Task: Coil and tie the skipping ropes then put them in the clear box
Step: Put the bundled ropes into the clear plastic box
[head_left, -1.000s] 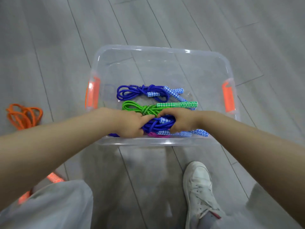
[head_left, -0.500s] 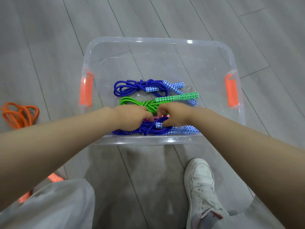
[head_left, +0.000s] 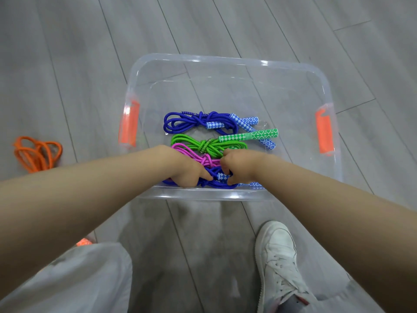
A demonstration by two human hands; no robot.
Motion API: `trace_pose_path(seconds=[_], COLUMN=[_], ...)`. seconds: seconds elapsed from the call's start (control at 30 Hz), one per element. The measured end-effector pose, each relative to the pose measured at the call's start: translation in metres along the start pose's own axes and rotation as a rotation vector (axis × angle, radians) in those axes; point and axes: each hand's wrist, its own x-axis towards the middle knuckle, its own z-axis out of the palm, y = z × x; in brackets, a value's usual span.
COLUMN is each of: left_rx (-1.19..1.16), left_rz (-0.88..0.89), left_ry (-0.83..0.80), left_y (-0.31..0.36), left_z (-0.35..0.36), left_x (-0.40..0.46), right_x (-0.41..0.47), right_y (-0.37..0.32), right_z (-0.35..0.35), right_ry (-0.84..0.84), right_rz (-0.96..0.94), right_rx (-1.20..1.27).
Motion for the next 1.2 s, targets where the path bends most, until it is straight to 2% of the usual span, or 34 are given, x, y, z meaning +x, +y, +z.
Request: trace_pose_path(seconds=[0.07, 0.17, 0.23, 0.33, 0.47, 0.6, 0.67, 0.83, 0.93, 1.07, 1.2], left_rx=[-0.046, -0.073, -0.092, -0.013, 0.151, 0.011, -0.082, -0.347, -0.538, -0.748, -1.080], left_rz=[-0.004, 0.017, 0.055, 0.085, -0.007, 0.005, 0.001, -0.185, -0.323, -0.563, -0.771], left_ry=[0.012, 0.145, 0.279, 0.566, 0.778, 1.082, 1.156, 1.183, 1.191, 1.092, 0.919], left_y=[-0.003, -0.007, -0.010, -0.019, -0.033, -0.055, -0.073, -0.139, -0.171, -0.204, -0.231], left_z=[0.001, 0.005, 0.004, 0.002, 0.011, 0.033, 0.044, 0.087, 0.123, 0.170, 0.224], left_x=[-0.001, -0.011, -0.024, -0.049, -0.091, -0.132, -0.151, -0.178, -0.183, -0.183, -0.166], right_x=[0.000, -0.006, -0.010, -0.017, -0.029, -0.033, -0.029, 0.003, 0.031, 0.068, 0.104], right_y=[-0.001, 0.000, -0.001, -0.010, -0.034, -0.073, -0.098, -0.168, -0.210, -0.258, -0.283], right_z=[0.000, -0.005, -0.010, -0.023, -0.053, -0.086, -0.100, -0.123, -0.125, -0.109, -0.070], right_ry=[0.009, 0.053, 0.136, 0.285, 0.490, 0.659, 0.708, 0.808, 0.791, 0.691, 0.506], right_rz=[0.009, 0.019, 0.019, 0.009, -0.010, -0.067, -0.111, -0.186, -0.234, -0.245, -0.137], right_rx=[-0.007, 0.052, 0.131, 0.282, 0.429, 0.507, 0.549, 0.642, 0.679, 0.607, 0.580])
